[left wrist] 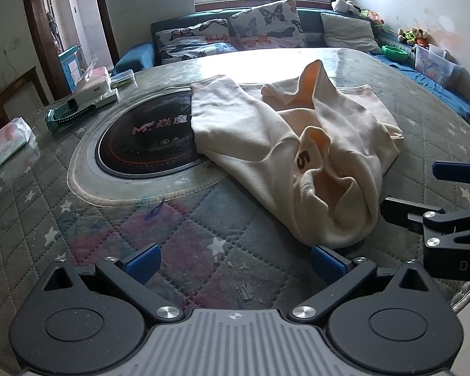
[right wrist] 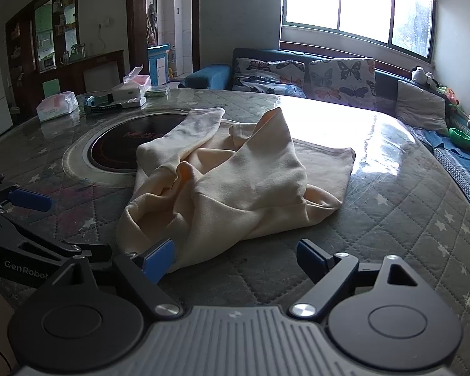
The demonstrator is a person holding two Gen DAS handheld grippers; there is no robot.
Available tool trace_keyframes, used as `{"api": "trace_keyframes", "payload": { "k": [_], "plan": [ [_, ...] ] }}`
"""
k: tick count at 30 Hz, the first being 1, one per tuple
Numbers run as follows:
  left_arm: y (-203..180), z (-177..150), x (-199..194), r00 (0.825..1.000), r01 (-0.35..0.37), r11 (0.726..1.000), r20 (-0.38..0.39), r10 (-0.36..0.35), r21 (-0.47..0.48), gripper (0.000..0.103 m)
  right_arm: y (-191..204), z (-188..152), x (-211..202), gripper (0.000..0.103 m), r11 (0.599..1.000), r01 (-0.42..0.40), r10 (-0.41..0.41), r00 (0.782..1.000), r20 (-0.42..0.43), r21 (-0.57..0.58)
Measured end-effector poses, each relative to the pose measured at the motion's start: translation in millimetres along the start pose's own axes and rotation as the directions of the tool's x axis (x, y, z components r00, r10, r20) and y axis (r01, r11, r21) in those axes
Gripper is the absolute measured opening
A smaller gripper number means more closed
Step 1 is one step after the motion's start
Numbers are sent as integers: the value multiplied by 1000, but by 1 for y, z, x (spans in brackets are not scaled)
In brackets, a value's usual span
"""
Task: Fold clothes
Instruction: 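Move both tools over the crumpled cream shirt toward its hem, then close the right gripper on the cream shirt edge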
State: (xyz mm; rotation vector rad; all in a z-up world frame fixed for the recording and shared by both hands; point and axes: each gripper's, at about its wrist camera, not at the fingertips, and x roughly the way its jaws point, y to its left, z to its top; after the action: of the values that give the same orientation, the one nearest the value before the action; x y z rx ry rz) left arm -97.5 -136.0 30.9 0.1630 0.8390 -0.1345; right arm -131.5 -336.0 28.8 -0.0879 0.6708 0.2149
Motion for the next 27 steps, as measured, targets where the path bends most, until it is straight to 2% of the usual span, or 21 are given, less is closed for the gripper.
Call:
{"api": "trace_keyframes", "payload": {
  "k": [16,27],
  "plan": [
    [4,7,3,1000,1,1000,2,-1,2,103,0,6,5,85,1000,-16,16,1000,0,-6],
    [24,23,9,1000,-2,999,24,3,-40,103,-14,31,20,77,1000,-23,23,1000,15,11]
  ]
}}
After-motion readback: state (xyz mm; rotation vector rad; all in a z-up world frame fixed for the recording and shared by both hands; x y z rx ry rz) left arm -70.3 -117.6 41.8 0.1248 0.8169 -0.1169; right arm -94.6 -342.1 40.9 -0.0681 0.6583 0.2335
